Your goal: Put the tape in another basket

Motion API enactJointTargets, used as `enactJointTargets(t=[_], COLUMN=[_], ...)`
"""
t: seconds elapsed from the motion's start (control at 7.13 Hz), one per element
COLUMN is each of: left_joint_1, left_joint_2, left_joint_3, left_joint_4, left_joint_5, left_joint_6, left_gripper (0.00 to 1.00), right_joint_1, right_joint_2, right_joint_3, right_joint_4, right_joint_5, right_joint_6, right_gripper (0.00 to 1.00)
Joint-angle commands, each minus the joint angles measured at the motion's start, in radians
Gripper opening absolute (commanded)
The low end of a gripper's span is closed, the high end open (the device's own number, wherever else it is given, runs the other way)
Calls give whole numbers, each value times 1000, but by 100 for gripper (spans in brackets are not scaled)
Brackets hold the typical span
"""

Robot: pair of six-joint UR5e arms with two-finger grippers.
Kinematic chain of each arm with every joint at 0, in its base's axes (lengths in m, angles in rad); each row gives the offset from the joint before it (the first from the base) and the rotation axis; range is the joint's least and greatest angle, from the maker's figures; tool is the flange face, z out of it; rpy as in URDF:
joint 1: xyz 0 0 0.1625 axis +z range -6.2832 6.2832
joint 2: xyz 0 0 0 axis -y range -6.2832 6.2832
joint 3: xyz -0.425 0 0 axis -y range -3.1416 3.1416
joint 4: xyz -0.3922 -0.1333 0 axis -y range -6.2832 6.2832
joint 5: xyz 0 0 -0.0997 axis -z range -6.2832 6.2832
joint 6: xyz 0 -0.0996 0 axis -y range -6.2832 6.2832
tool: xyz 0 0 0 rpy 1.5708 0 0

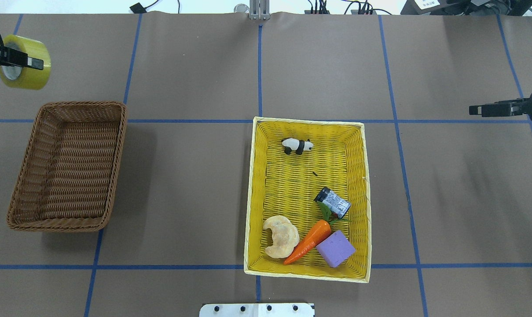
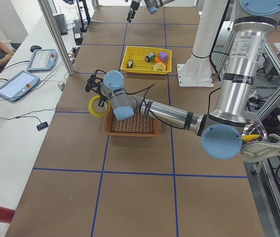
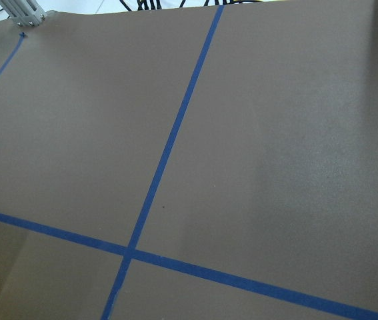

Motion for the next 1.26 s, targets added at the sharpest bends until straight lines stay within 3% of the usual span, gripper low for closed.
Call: enactJointTargets(t=[0.0,0.14,0.28,0.56,0.84,1.12], left_joint_1=[14,84,178,279,295,304], left_joint_2=[-4,-5,-16,-13,-16,-31], left_joint_3=[-152,-245,-296,-269,-200,-130], left_joint_4=[376,541,643,684,675,669], left_joint_5=[27,44,118,150,153,145], left_joint_6=[110,13,-67,-82,-77,-80], left_gripper=[0,0,0,0,0,0], right_joint_1=[7,13,19,45,137,186], right_joint_2=[-9,-15,-18,-20,23,51], right_joint_3=[-1,4,7,10,76,246], right_joint_4=[-1,-25,-62,-183,-497,-969], right_joint_5=[-6,-6,-6,35,167,183], right_joint_6=[-12,-23,-31,-96,-264,-544], right_gripper=[100,100,100,100,100,100])
